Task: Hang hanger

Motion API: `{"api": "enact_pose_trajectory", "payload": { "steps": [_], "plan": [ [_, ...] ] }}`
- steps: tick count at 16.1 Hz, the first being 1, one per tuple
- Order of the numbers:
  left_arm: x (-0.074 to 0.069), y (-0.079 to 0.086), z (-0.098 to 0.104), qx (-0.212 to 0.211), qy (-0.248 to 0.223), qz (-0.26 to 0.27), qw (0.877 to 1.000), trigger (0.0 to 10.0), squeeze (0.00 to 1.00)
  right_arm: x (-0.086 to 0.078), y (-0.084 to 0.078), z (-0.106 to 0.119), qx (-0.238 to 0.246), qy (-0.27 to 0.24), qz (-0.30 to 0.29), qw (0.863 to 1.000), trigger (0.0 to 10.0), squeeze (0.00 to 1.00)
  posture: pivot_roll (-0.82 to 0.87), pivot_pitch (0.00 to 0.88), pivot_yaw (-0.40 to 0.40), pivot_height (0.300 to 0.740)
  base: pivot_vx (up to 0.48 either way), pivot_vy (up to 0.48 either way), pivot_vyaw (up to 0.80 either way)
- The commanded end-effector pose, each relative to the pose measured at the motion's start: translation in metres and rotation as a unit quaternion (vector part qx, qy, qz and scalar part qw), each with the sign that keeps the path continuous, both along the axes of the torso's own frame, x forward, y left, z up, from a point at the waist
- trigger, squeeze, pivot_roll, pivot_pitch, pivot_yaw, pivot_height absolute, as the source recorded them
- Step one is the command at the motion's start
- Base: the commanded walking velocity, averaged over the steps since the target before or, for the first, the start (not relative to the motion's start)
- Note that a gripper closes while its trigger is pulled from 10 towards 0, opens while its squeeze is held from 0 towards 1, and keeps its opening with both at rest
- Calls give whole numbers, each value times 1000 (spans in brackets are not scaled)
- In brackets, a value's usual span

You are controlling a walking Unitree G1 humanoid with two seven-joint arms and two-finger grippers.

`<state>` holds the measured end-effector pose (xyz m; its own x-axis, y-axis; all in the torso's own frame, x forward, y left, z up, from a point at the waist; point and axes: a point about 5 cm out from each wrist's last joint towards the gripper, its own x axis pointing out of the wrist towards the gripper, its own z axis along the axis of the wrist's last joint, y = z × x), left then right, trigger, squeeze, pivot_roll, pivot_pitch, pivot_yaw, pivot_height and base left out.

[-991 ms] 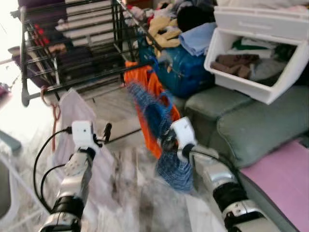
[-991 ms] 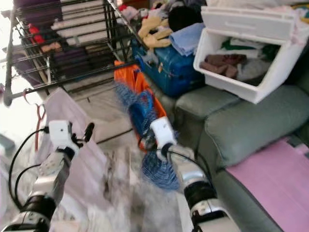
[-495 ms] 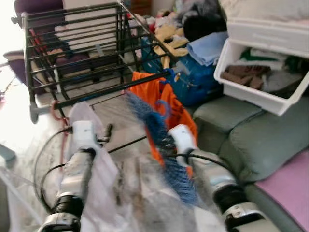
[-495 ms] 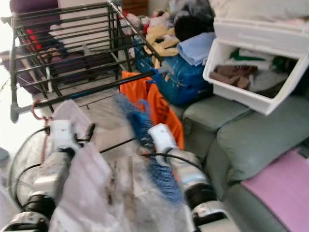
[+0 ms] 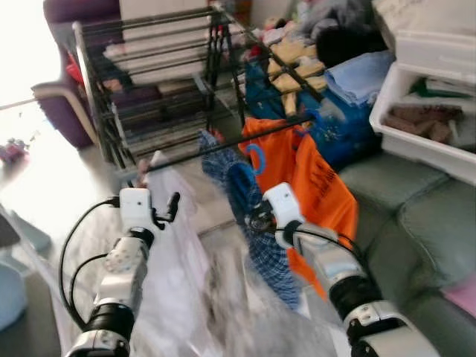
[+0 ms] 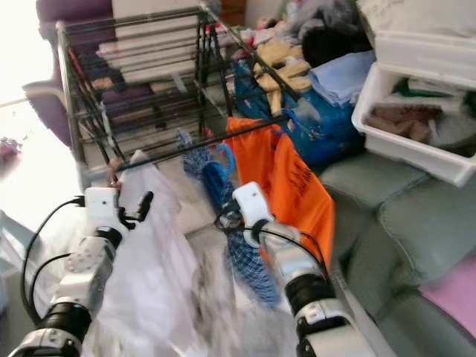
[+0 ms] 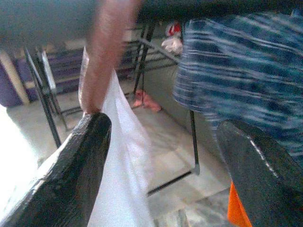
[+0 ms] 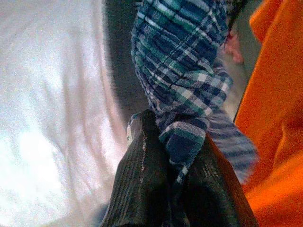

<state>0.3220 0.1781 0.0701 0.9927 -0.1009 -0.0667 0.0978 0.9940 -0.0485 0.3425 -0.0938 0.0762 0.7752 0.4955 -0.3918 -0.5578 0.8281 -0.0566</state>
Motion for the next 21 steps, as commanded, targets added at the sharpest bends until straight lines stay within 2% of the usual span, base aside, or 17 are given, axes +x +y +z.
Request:
{"api": "enact_pose_trajectory", "payload": {
  "steps": [1,5,10,12,15,17,18,21],
  "plan": [
    [0,-3,0,3,0,-3,1000,10000,0,7,-10,7,-3,-14,-12,1000,10000,0,-116,0,69,740,0,0,0],
    [0,-3,0,9,-1,1,1000,10000,0,21,-16,22,-2,-26,-33,999,10000,0,-111,0,67,740,0,0,0],
    [0,-3,1,13,0,2,1000,10000,0,34,-24,29,25,47,-62,997,10000,0,-106,0,64,740,0,0,0],
    [0,-3,1,14,0,2,1000,10000,0,35,-21,30,33,60,-45,997,10000,0,-104,0,63,740,0,0,0],
    [-1,-2,1,16,1,2,1000,10000,0,34,-17,30,86,104,-42,990,10000,0,-93,0,58,740,0,0,0],
    [-2,-1,1,18,2,3,1000,10000,0,29,-13,22,85,130,-21,988,10000,0,-83,0,55,740,0,0,0],
    [-3,1,1,19,2,4,1000,10000,0,27,-11,20,70,133,-8,989,10000,0,-70,0,51,740,0,0,0],
    [-5,4,2,19,2,6,1000,10000,0,29,-8,23,48,123,9,991,10000,0,-49,0,43,740,0,0,0]
  ]
}}
